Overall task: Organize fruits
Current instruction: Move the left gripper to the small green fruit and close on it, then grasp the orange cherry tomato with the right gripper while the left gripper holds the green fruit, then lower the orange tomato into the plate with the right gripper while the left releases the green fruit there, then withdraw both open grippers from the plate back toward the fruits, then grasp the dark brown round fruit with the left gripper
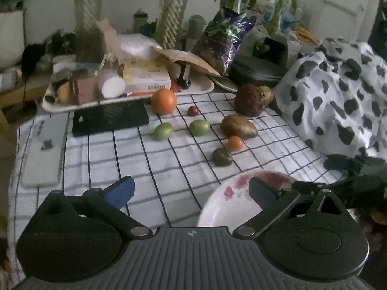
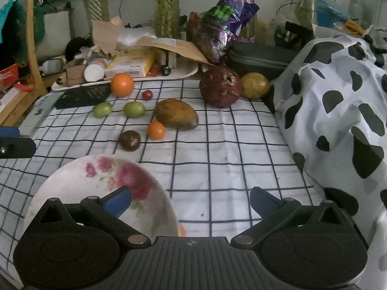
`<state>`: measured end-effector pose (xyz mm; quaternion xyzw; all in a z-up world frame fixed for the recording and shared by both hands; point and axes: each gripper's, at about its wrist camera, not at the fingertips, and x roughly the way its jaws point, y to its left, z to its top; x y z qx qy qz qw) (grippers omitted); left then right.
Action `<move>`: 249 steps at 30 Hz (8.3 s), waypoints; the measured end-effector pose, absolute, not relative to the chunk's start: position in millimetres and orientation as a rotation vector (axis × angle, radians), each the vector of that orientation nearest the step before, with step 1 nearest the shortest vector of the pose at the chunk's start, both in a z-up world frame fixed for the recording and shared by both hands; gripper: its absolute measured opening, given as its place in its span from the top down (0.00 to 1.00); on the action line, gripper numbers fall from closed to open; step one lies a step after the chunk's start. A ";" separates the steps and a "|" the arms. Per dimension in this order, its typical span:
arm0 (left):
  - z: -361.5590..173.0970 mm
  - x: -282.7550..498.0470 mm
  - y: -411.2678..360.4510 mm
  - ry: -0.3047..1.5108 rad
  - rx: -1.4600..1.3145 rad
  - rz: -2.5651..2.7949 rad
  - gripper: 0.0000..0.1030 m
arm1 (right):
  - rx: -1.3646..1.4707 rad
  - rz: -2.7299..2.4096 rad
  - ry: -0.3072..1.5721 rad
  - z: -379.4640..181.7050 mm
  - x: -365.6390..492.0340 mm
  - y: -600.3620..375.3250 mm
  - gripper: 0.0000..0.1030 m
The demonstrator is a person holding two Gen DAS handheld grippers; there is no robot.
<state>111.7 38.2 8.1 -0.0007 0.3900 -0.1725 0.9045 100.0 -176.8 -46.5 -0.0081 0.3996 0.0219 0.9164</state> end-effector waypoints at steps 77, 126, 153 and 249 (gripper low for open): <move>-52.1 257.1 21.1 0.833 0.274 -0.520 0.74 | 0.096 0.258 0.923 -73.9 231.5 -150.1 0.68; -25.7 80.6 -12.1 0.827 0.216 -0.609 0.74 | -0.061 0.353 0.875 -49.4 83.5 -131.9 0.74; 0.3 57.6 3.6 0.803 0.150 -0.447 0.36 | 0.091 0.229 0.802 -25.6 52.8 -173.5 0.04; -28.1 187.3 -30.5 0.883 0.230 -0.610 0.38 | -0.120 0.029 0.802 -47.8 176.1 -184.6 0.00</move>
